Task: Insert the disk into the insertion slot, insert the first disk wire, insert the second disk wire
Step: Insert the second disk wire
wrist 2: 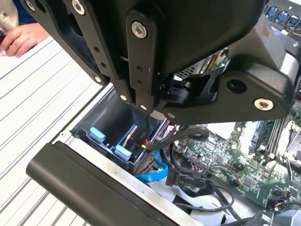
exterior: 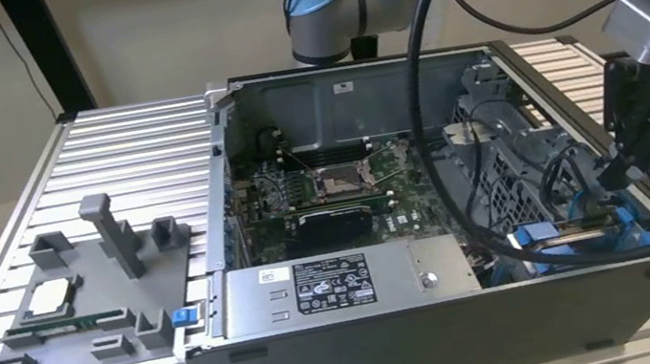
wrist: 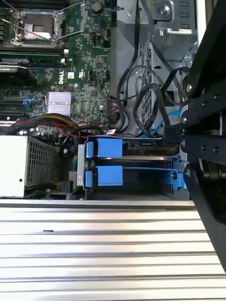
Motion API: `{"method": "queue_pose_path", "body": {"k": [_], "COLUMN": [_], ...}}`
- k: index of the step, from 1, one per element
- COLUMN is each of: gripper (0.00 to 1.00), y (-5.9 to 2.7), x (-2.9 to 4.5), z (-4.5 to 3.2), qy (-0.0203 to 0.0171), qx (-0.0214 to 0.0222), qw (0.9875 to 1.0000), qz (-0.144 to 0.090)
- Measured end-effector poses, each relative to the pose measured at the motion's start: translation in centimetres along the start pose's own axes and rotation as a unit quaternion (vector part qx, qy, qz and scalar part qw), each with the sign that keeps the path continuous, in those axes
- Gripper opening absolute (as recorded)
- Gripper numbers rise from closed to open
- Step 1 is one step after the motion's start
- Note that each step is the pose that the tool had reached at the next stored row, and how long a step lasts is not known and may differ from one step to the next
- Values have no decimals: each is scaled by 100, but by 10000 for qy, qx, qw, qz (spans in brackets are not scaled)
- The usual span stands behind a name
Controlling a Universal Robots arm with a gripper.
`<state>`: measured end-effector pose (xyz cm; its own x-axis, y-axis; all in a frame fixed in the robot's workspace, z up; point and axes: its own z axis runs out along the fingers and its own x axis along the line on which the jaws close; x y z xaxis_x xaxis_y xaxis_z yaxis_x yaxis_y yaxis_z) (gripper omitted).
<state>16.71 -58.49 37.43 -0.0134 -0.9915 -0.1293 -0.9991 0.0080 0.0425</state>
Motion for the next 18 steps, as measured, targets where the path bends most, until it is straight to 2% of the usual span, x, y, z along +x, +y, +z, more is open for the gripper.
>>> {"method": "queue_pose_path", "body": {"k": [10, 18], "gripper": [100, 100], "y": [-216, -304], "x": [-3, -5], "z": [-10, -14], "qy": [-16, -14], "qx": [-7, -13], "qw": [10000, 9999], "qz": [-56, -99]}}
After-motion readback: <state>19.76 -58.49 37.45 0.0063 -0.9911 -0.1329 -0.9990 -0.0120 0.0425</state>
